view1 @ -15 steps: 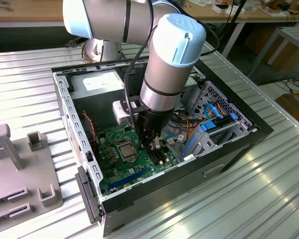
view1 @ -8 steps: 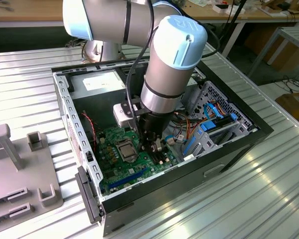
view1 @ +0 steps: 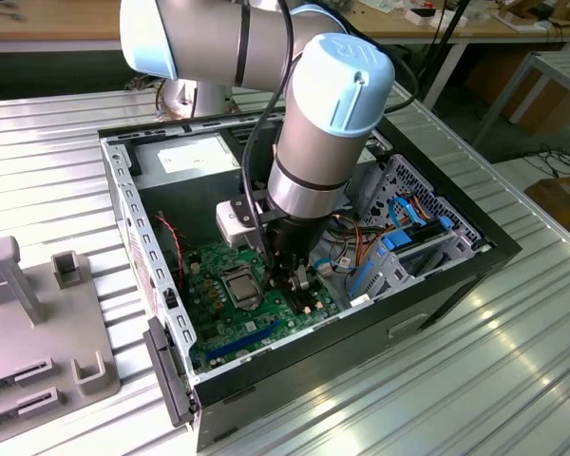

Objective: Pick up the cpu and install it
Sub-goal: 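Install the first cpu locking lever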

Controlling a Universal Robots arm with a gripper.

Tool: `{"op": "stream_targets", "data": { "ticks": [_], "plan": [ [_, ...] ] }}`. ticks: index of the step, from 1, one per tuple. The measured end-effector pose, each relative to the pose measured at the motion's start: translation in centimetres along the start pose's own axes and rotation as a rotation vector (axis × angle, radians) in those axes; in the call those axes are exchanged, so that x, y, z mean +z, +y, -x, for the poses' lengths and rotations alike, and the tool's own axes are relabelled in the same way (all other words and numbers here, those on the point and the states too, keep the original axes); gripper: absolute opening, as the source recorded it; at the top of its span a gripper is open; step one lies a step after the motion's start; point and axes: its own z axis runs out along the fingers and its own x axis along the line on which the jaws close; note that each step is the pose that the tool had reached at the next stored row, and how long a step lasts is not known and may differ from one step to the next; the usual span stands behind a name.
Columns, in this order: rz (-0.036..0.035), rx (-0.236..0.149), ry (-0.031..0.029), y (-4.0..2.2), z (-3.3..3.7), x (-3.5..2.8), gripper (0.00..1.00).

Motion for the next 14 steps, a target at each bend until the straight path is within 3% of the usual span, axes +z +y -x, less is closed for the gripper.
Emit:
{"op": "stream_targets", "data": {
  "ticks": [14],
  "plan": [
    [0.0,-0.028,-0.0016,-0.03,-0.3,0.92,0.11]
  ]
}}
